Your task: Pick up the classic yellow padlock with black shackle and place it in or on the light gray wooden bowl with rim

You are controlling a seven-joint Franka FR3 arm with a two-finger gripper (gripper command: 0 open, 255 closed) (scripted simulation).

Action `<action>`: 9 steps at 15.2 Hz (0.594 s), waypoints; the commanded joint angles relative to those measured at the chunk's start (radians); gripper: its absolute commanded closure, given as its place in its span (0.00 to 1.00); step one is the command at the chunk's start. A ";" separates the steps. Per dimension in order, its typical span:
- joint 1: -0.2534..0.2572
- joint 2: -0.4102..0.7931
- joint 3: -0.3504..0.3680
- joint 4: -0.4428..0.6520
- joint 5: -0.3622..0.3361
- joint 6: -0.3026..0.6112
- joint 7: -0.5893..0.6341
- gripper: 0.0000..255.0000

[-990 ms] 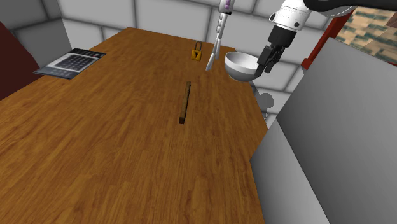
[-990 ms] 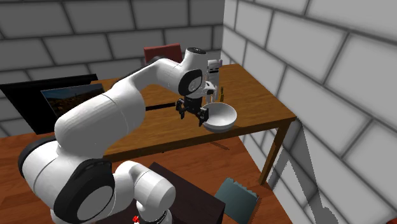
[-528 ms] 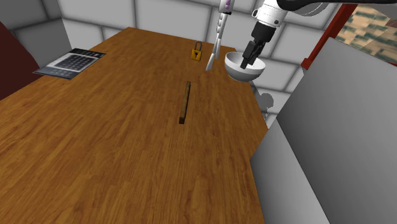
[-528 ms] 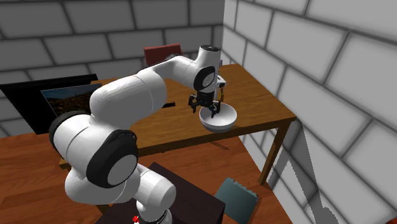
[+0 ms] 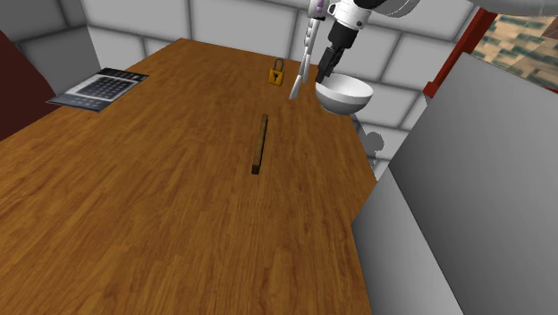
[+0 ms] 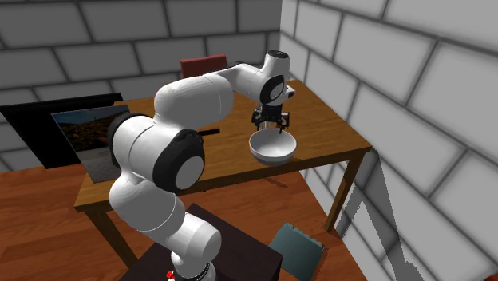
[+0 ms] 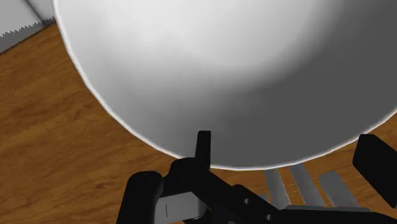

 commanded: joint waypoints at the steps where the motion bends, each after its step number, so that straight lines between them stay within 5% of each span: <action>1: 0.010 0.073 -0.006 0.065 0.013 0.016 -0.044 0.00; 9: 0.023 0.355 -0.011 0.388 0.083 0.029 -0.212 0.00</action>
